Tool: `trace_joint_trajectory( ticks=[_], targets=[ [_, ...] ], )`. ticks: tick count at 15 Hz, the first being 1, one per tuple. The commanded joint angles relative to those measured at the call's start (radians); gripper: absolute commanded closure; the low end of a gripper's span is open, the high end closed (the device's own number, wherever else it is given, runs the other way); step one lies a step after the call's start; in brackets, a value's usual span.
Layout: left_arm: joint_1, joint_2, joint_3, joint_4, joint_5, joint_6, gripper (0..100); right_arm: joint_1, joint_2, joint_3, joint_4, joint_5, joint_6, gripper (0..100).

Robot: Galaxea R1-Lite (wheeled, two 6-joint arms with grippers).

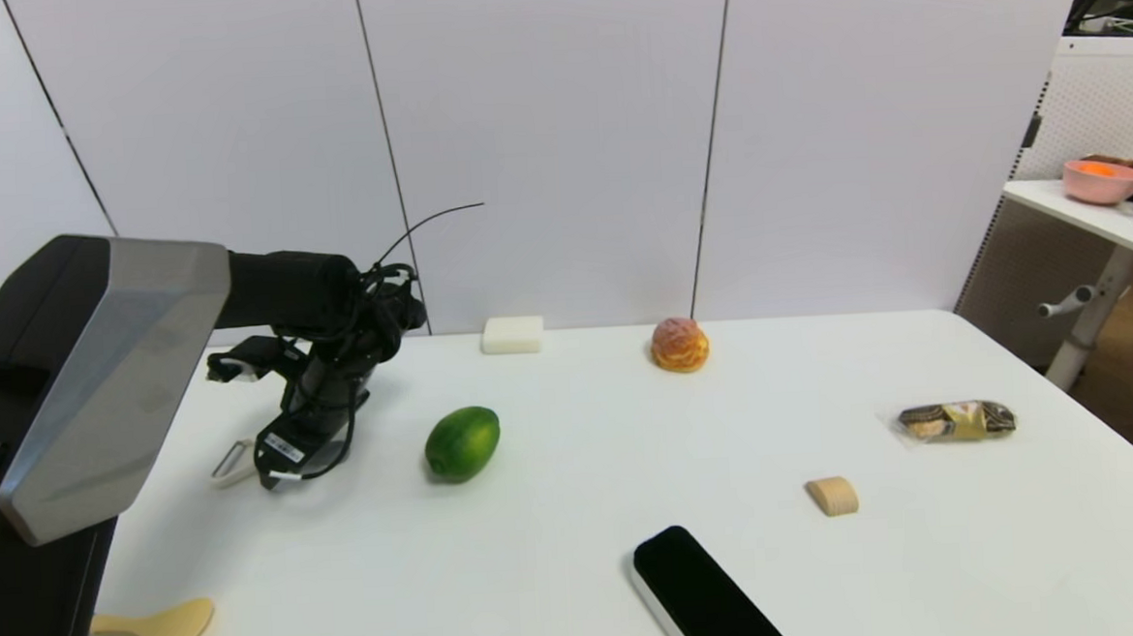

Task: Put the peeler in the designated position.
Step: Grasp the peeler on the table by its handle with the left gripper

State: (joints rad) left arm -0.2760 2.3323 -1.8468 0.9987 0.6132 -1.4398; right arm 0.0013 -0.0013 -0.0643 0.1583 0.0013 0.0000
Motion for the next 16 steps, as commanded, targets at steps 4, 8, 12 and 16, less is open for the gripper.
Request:
trace_joint_trajectory(
  ticks=[4,8,12,16],
  targets=[
    [0.0,-0.001,0.0,0.006,0.003,-0.011,100,0.0,0.001,0.0,0.001,0.0,0.0,0],
    [0.0,-0.002,0.0,0.008,0.003,-0.016,100,0.0,0.001,0.0,0.001,0.0,0.0,0],
    [0.0,-0.019,-0.002,0.009,0.003,-0.002,100,0.0,0.001,0.0,0.001,0.0,0.0,0],
    [0.001,-0.08,-0.097,0.008,0.005,0.18,100,0.0,0.001,0.0,0.001,0.0,0.0,0]
  ],
)
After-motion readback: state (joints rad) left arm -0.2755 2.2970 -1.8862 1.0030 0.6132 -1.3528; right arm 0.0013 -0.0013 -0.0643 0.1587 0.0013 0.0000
